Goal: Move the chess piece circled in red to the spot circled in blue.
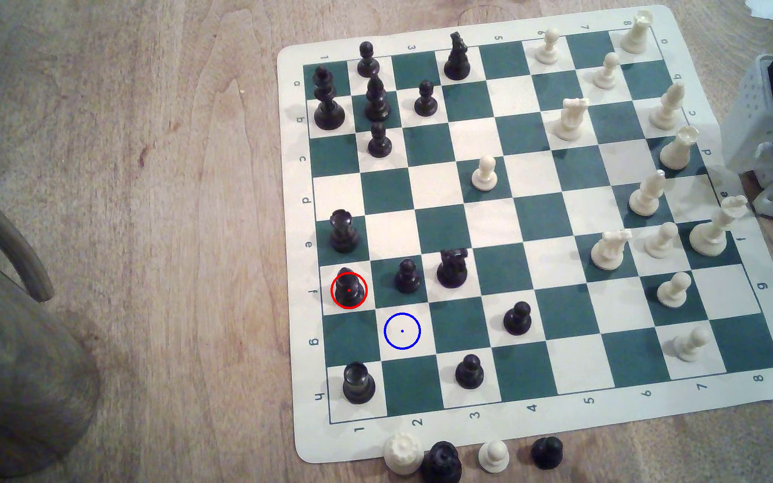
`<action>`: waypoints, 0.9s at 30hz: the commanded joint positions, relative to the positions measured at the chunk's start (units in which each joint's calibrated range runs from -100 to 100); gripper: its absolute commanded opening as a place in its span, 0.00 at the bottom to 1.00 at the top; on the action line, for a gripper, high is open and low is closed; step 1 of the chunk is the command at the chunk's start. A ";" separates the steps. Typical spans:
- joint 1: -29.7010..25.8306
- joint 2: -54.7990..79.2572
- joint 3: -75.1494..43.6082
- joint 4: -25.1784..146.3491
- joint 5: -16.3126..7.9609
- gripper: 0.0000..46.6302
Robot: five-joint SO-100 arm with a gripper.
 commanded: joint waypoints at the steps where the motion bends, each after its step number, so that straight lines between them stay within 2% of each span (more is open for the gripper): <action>1: -4.97 -0.03 0.81 -1.90 0.24 0.00; 6: -5.05 -0.03 0.81 -0.51 0.24 0.00; 9: -7.09 -0.03 0.18 6.45 0.24 0.00; 12: -8.81 -0.03 -3.18 19.47 0.00 0.00; 20: -9.20 -0.03 -14.78 47.24 -0.15 0.00; 23: -10.37 -0.03 -20.13 63.21 -0.34 0.00; 27: -10.45 -0.03 -22.94 75.25 -0.54 0.00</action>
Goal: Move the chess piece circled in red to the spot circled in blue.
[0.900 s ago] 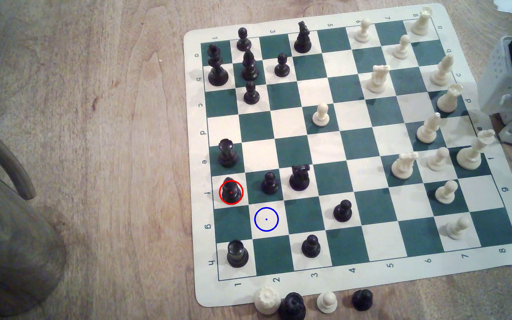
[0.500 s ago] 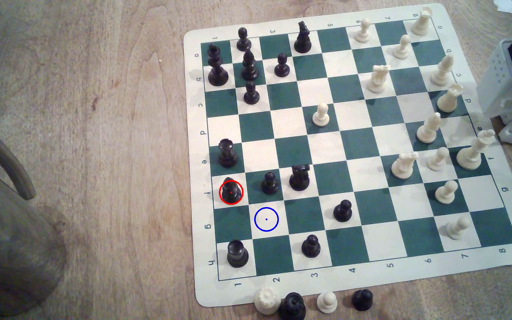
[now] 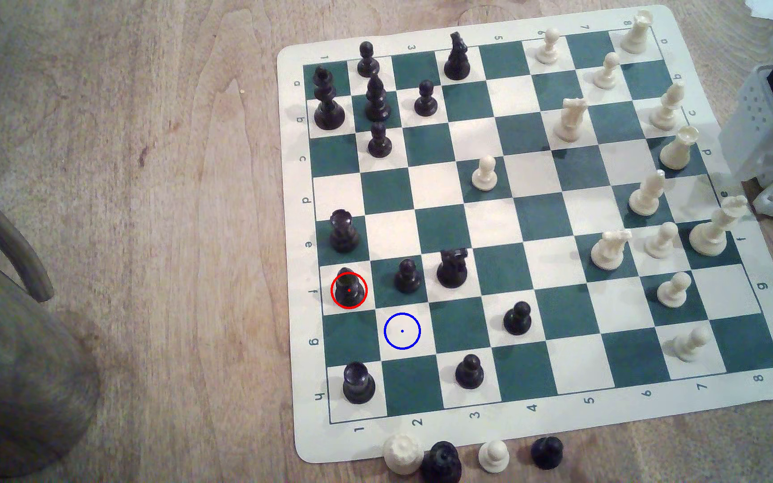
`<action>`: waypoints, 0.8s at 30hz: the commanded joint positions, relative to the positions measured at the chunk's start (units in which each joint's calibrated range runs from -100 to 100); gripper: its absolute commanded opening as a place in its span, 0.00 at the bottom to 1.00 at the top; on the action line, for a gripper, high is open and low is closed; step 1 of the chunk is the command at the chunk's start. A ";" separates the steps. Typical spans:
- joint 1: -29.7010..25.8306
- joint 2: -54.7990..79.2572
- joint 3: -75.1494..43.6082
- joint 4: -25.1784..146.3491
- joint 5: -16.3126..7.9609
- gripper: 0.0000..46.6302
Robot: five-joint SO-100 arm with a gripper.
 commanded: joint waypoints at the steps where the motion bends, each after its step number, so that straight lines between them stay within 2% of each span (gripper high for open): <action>1: -0.10 -0.11 -5.95 14.37 -0.20 0.00; 3: 1.23 -0.11 -7.40 23.13 -0.24 0.00; 6: 2.64 -0.11 -8.40 26.73 -0.24 0.00; 9: 3.65 -0.11 -9.22 32.63 -1.95 0.00; 14: 6.94 -0.11 -7.95 36.64 -2.00 0.00; 19: 6.47 -0.11 -4.77 40.98 -2.10 0.00; 20: 5.76 -0.11 -3.78 42.05 -1.81 0.00; 21: 5.69 0.23 -4.05 44.26 0.34 0.00; 22: 5.37 0.91 -4.50 44.91 1.27 0.00; 24: 3.89 4.47 -9.31 50.73 1.47 0.00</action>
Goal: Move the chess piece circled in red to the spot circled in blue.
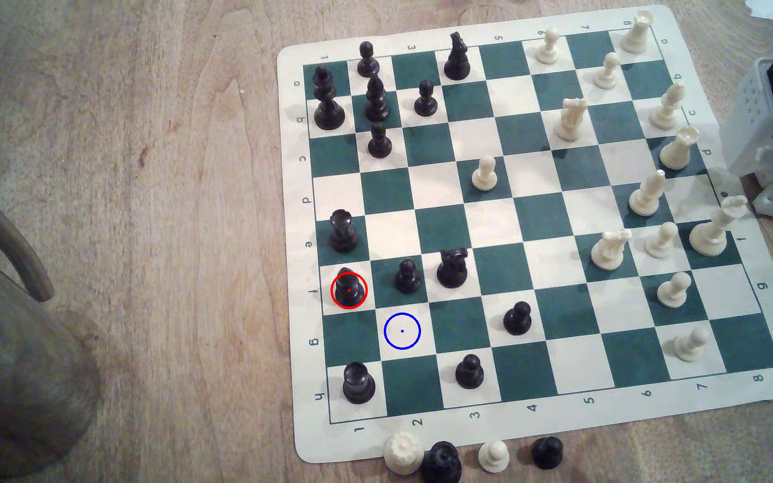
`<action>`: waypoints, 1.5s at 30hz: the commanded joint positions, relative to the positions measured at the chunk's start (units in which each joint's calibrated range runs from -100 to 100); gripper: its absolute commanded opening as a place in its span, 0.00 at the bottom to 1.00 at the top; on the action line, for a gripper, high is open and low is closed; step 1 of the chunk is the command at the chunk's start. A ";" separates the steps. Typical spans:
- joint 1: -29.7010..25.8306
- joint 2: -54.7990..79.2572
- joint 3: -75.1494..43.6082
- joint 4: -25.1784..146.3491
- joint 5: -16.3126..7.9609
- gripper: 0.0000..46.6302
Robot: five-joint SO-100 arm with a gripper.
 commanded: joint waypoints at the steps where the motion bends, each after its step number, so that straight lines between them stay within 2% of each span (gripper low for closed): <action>1: -3.42 8.47 -11.67 14.02 2.74 0.00; 6: -7.25 19.42 -23.28 27.62 3.96 0.00; 9: -7.57 28.58 -31.07 32.12 4.00 0.01; 13: -8.50 45.14 -42.32 34.82 3.22 0.00; 14: -9.60 51.67 -48.84 37.36 2.69 0.00; 17: -10.38 58.98 -56.01 39.49 2.34 0.00; 31: -11.32 86.22 -75.77 40.31 0.29 0.01; 35: -12.49 92.42 -83.66 41.13 -0.98 0.01; 38: -13.20 98.36 -93.09 45.88 -4.35 0.02; 45: -14.92 103.12 -97.89 46.04 -7.62 0.03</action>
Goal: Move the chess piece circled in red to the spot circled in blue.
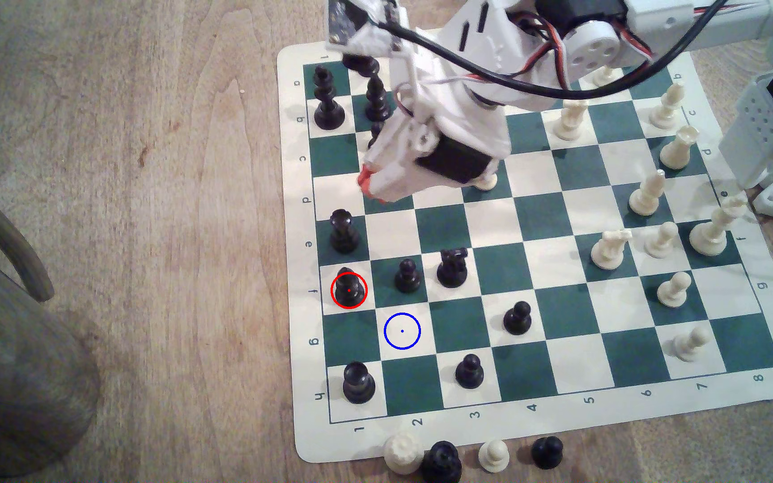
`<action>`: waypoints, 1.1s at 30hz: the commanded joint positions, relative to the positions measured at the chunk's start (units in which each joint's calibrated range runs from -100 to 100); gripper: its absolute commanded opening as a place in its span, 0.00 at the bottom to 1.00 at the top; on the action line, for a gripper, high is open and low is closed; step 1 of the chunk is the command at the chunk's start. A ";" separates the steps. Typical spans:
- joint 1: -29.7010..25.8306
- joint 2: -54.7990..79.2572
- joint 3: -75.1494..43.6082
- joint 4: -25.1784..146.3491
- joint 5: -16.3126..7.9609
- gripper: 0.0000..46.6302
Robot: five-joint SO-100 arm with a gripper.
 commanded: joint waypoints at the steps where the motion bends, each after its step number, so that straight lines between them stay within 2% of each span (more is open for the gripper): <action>1: -1.21 0.57 -7.88 0.23 -1.47 0.03; 3: -1.53 2.01 -9.42 0.15 -1.66 0.05; 7: -1.61 5.41 -11.24 -1.66 -2.34 0.26; 9: -1.53 6.94 -11.24 -2.80 -2.44 0.33; 22: -1.06 15.09 -16.40 -6.00 -2.39 0.32; 33: 1.37 18.57 -15.86 -6.24 -2.44 0.33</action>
